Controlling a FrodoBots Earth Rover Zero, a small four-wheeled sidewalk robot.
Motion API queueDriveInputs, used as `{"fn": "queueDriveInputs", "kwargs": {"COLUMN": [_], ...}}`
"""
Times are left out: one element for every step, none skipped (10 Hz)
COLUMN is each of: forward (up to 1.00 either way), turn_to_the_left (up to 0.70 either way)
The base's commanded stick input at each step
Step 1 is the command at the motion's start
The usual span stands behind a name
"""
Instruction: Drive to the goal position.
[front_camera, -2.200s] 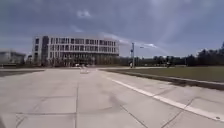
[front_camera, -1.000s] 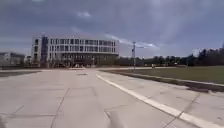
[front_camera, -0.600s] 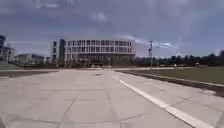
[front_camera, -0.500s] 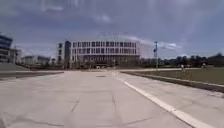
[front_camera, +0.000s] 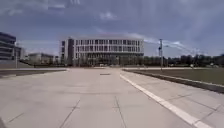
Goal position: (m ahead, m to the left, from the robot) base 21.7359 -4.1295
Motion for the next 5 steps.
{"fn": "queueDriveInputs", "kwargs": {"forward": [0.70,0.70,0.70,0.70,0.70], "turn_to_the_left": [0.00,0.00,0.00,-0.09,-0.28]}}
